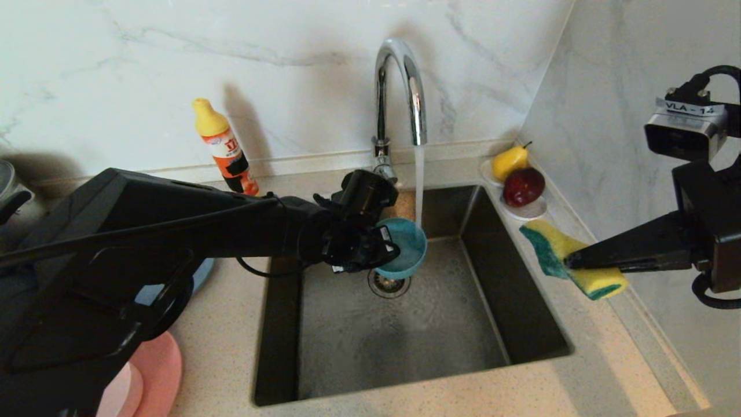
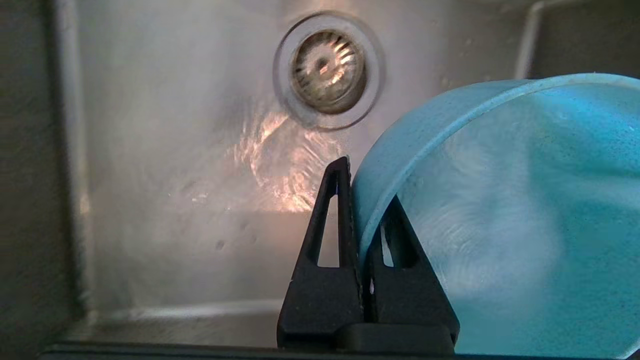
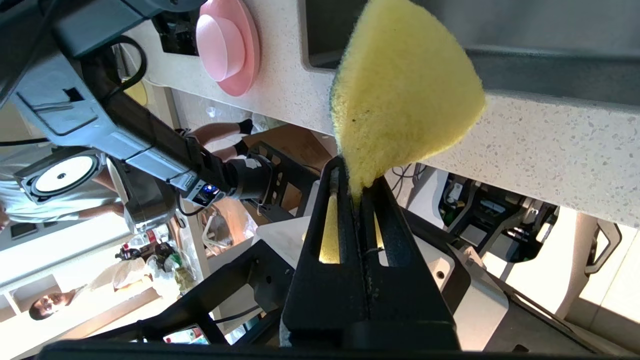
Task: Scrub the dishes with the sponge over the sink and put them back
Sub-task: Rinse the bowl
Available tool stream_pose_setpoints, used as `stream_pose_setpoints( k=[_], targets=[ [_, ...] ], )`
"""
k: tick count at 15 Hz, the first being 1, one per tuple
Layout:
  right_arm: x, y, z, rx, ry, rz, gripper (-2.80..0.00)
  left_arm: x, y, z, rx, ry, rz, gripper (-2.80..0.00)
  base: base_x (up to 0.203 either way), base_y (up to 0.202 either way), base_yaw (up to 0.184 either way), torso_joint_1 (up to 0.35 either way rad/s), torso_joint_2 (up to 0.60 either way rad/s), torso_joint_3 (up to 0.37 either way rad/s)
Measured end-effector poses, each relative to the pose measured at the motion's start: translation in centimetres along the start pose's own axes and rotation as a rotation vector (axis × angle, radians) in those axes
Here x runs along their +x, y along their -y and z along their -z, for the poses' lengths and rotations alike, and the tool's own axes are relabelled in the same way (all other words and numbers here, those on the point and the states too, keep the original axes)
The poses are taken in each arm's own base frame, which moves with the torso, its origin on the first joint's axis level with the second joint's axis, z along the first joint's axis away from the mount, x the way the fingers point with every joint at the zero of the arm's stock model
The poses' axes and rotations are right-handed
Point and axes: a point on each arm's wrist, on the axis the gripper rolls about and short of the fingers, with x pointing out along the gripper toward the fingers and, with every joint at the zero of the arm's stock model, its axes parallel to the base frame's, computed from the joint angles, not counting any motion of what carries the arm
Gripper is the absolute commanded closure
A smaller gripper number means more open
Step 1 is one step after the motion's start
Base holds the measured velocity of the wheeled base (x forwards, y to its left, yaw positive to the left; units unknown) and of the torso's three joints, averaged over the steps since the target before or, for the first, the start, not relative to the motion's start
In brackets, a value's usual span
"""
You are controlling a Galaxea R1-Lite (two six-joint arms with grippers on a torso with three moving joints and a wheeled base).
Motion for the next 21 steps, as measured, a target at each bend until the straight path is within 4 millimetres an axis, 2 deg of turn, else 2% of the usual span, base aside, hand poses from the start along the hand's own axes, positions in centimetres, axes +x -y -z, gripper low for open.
stream_pose_setpoints(
  k=[5,12,15,21],
  targets=[
    [0.1,0.2,0.2,0.006,-0.010,0.006,0.00,-1.3,-1.9,0.3,0.094,0.083,-0.165,0.00,0.000,0.000,0.000,0.000,0.00,0.000],
    [0.9,0.3,-0.2,-0.005,0.000,-0.006,0.00,-4.6,-4.1,-2.3,0.231,0.345,-0.317,0.00,0.000,0.000,0.000,0.000,0.00,0.000],
    [1.2,0.3,-0.3,-0.006,-0.013,-0.022,0.00,-6.3,-4.4,-3.3,0.296,0.465,-0.317,0.00,0.000,0.000,0.000,0.000,0.00,0.000],
    [1.8,0.5,-0.4,0.005,-0.032,-0.018,0.00,-9.1,-5.4,-3.9,0.376,0.751,-0.298,0.00,0.000,0.000,0.000,0.000,0.00,0.000]
  ],
)
